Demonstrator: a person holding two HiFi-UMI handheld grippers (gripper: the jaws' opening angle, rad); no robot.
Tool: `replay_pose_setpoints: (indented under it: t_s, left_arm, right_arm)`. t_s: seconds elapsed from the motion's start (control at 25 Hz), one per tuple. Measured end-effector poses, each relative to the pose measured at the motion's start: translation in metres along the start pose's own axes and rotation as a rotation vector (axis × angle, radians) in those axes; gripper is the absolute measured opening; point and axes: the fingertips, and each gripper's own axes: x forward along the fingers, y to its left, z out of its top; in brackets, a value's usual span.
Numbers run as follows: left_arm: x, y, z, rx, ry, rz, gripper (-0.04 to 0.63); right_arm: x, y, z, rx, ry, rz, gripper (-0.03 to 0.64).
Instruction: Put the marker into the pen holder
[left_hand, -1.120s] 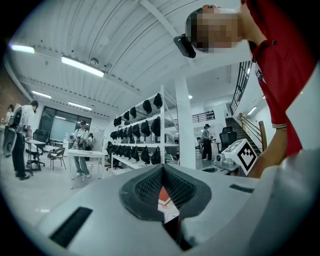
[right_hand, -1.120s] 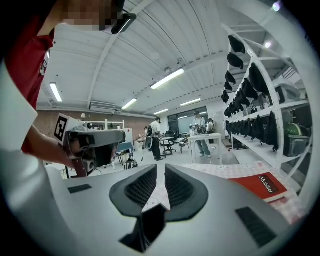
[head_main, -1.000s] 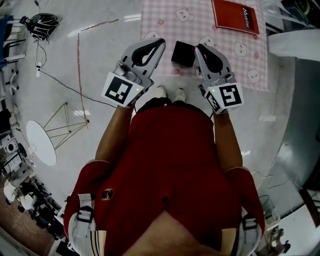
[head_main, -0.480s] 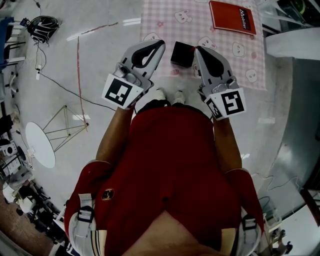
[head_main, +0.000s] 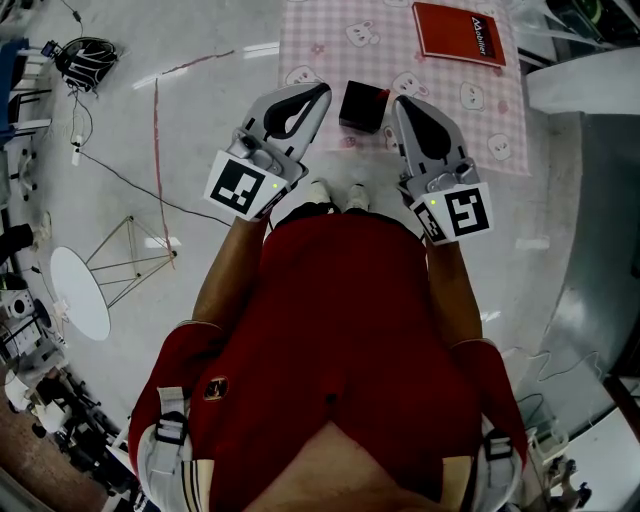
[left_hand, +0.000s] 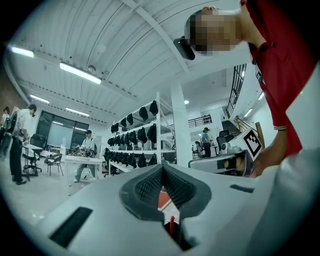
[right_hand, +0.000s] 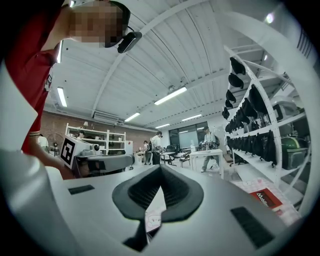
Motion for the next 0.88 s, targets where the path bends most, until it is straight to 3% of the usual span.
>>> replay_pose_setpoints:
  t_s: [0.88]
  left_arm:
    - [-0.002,-0.016,-0.004,0.004,0.03,-0.015,0.006]
  right_arm:
    - [-0.021,-0.009,-0.004,-0.001,0.001,-0.036,-0.002]
